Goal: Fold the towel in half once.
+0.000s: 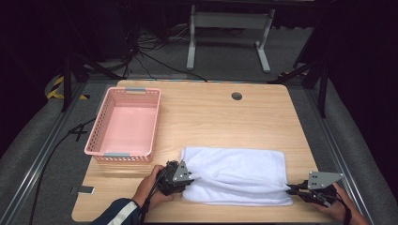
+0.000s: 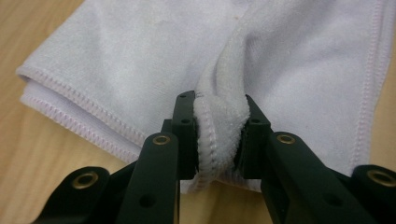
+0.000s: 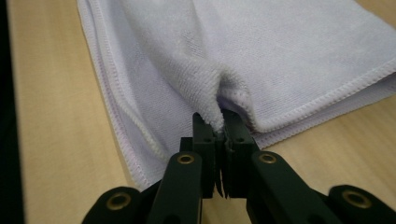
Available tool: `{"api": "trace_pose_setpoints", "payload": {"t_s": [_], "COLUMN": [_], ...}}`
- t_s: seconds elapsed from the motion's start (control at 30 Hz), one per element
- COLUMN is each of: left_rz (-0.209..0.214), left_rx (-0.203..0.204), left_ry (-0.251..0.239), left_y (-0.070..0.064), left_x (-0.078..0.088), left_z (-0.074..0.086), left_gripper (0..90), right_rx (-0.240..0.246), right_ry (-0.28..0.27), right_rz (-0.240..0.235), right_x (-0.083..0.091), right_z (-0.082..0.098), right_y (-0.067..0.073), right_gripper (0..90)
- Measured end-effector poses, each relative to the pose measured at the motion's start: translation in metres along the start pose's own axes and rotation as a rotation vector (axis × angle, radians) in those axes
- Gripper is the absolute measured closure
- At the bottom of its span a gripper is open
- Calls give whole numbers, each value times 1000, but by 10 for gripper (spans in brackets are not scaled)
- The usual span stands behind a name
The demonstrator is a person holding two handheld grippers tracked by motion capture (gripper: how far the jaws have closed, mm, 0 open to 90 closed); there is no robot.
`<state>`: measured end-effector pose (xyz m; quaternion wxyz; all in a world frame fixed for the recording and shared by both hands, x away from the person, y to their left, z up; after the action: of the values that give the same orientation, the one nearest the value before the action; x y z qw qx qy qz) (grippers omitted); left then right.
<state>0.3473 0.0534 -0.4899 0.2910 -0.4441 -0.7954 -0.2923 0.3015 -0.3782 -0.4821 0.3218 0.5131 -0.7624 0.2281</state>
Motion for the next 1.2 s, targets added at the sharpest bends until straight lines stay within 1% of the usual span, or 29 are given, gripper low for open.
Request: {"api": "trace_pose_setpoints", "payload": {"t_s": [0.03,0.1,0.13,0.17,0.23,0.27,0.3,0.37,0.43,0.5,0.53,0.57,0.6,0.67,0.7,0.77,0.8,0.83,0.87,0.9,0.93,0.97,1.0,1.03,1.07,1.1,1.13,1.17,1.2], "left_rz": [0,-16,-16,-17,-54,-46,-33,-18,6,40,51,68,82,89,96,85,82,77,61,47,37,29,22,9,0,5,8,2,12], "left_rx": [0,24,30,35,12,6,24,-5,-10,-27,-18,-28,-36,-11,14,44,78,118,152,180,196,201,226,221,244,269,295,316,331], "left_ry": [0,-11,-15,-37,-54,-79,-96,-108,-120,-107,-68,-51,-22,25,29,-5,-32,-52,-71,-81,-101,-118,-135,-129,-123,-114,-104,-92,-84], "left_y": [0,9,12,12,10,9,5,-3,-11,-20,-25,-29,-32,-37,-39,-38,-36,-34,-32,-29,-28,-28,-27,-26,-26,-25,-24,-24,-23], "left_x": [0,0,2,6,17,23,29,38,44,45,44,42,40,36,38,46,51,56,60,64,66,69,71,70,67,63,58,53,49], "left_z": [0,-4,-6,-8,-12,-13,-13,-13,-11,-5,0,4,9,16,18,19,19,19,19,19,18,18,17,17,18,19,21,23,25], "left_gripper": [739,743,746,746,748,749,749,749,746,735,711,711,698,613,496,446,446,411,391,377,344,318,308,305,292,276,264,254,234], "right_rx": [0,-6,0,10,21,30,40,43,54,63,64,64,60,50,37,18,18,5,-10,-23,-51,-71,-86,-110,-111,-98,-105,-115,-117], "right_ry": [0,5,5,-4,-38,-47,-47,-48,-48,-38,-15,-15,-5,20,36,7,7,-15,-39,-60,-77,-92,-107,-120,-126,-133,-148,-162,-178], "right_rz": [0,31,34,39,49,54,62,55,39,13,-7,-7,-22,-37,-40,-14,-14,5,29,65,115,126,146,182,187,193,194,189,171], "right_x": [0,-2,-1,2,10,15,19,25,28,29,27,27,25,23,24,29,29,33,37,40,43,44,44,40,37,31,25,17,8], "right_z": [0,-5,-8,-11,-16,-18,-18,-18,-16,-13,-9,-9,-6,-1,3,4,4,3,2,-1,-7,-11,-17,-30,-39,-50,-63,-76,-89], "right_y": [0,-6,-7,-7,-5,-3,-1,4,10,15,20,20,21,23,24,23,23,22,20,18,15,14,13,10,8,6,4,1,-1], "right_gripper": [863,865,866,865,866,866,867,867,867,866,859,859,849,798,749,690,690,686,678,644,661,647,601,622,616,584,567,571,557]}}
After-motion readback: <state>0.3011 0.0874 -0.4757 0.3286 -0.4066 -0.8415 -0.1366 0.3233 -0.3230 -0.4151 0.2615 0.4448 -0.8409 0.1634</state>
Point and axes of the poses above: each handheld gripper's, and its own axes: x roughly backward along the jaws, z roughly out of its underside, y roughly to its left, the point moved 4 cm from there along -x, roughly forward along the jaws, and after that the axes turned 6 degrees about -z, right-handed, at the moved point
